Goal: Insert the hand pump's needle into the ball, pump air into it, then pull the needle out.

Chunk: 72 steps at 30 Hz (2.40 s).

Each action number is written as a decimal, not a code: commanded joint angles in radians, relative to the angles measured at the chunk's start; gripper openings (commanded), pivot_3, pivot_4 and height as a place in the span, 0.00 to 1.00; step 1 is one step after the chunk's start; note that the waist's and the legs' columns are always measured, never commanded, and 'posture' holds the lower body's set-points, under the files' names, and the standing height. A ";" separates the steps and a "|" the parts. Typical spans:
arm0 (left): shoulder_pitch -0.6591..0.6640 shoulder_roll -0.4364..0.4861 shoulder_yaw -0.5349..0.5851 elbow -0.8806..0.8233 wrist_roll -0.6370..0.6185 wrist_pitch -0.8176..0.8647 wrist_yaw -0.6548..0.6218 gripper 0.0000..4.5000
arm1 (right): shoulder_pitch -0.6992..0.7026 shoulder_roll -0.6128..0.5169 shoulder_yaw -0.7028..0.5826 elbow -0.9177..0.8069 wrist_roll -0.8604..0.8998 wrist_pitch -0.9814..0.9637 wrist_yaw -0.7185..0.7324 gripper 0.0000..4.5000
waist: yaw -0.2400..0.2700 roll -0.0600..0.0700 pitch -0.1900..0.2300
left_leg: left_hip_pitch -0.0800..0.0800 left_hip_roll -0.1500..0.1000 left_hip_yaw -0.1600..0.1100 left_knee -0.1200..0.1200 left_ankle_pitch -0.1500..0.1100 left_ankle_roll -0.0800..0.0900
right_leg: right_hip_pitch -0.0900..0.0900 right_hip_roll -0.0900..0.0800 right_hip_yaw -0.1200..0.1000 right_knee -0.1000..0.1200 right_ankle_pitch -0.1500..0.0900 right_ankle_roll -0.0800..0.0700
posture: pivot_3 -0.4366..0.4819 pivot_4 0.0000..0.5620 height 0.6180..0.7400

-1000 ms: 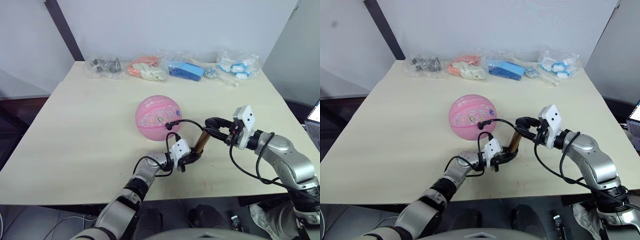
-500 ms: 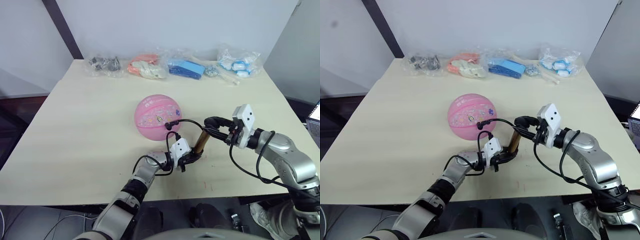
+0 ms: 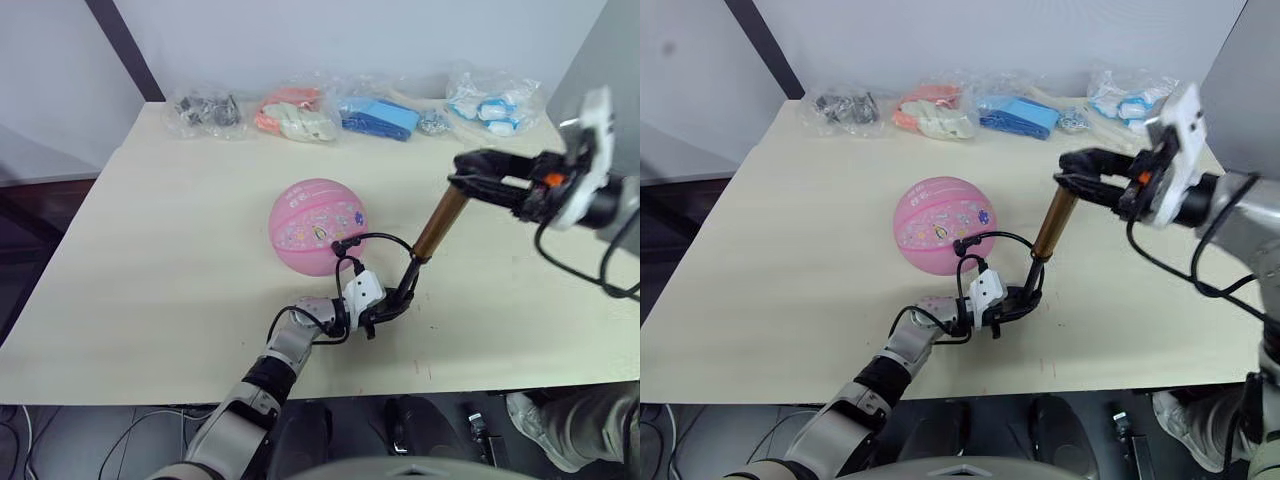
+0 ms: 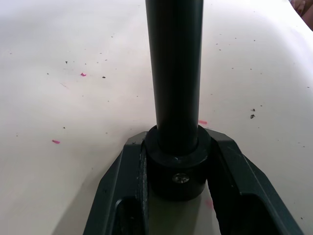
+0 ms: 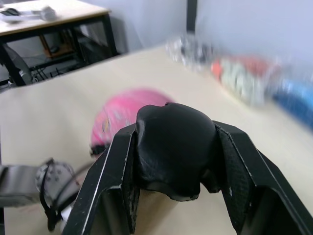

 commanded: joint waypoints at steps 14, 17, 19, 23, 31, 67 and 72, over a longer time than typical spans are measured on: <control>0.049 0.060 -0.009 0.161 0.061 0.058 0.015 0.25 | 0.214 0.064 0.246 0.003 -0.218 -0.167 -0.012 0.36 | -0.007 -0.012 -0.016 | 0.003 0.001 0.001 0.000 0.000 0.000 | 0.006 0.000 0.001 0.000 0.000 0.000 | 0.48 0.27 1.00; 0.055 0.067 -0.008 0.137 0.056 0.069 0.010 0.25 | 0.272 0.095 0.330 0.045 -0.299 -0.230 0.000 0.36 | -0.008 -0.013 -0.019 | 0.005 0.002 0.001 0.000 0.000 0.000 | 0.007 0.001 0.001 0.001 0.000 0.000 | 0.48 0.27 1.00; 0.059 0.070 -0.008 0.118 0.054 0.079 0.008 0.25 | 0.300 0.116 0.366 0.075 -0.343 -0.266 0.006 0.36 | -0.008 -0.013 -0.021 | 0.005 0.002 0.002 0.000 0.000 0.000 | 0.007 0.001 0.001 0.001 0.000 0.000 | 0.48 0.27 1.00; 0.064 0.075 -0.002 0.066 0.045 0.112 0.007 0.25 | 0.383 0.199 0.494 0.222 -0.459 -0.366 0.023 0.36 | -0.008 -0.017 -0.027 | 0.009 0.003 0.001 -0.001 0.000 0.000 | 0.007 0.003 0.001 0.001 0.000 0.000 | 0.48 0.27 1.00; 0.077 0.080 0.001 0.045 0.044 0.126 0.010 0.25 | 0.410 0.272 0.511 0.287 -0.519 -0.421 0.052 0.36 | -0.011 -0.017 -0.027 | 0.018 0.004 0.004 -0.004 0.000 0.000 | 0.012 0.004 0.005 0.001 -0.001 -0.001 | 0.48 0.27 1.00; 0.061 0.057 -0.019 0.167 0.056 0.054 0.014 0.25 | 0.092 0.033 0.101 -0.082 -0.042 0.013 -0.088 0.36 | -0.005 -0.004 -0.010 | 0.002 0.001 0.004 0.001 0.000 0.001 | 0.000 0.001 0.005 0.002 0.000 0.000 | 0.48 0.27 1.00; 0.060 0.060 -0.014 0.162 0.053 0.055 0.014 0.25 | 0.240 0.169 0.235 0.006 -0.157 -0.102 -0.079 0.36 | -0.009 -0.011 -0.021 | 0.005 0.002 0.004 0.001 0.000 0.001 | 0.006 0.002 0.005 0.002 0.000 0.000 | 0.48 0.27 1.00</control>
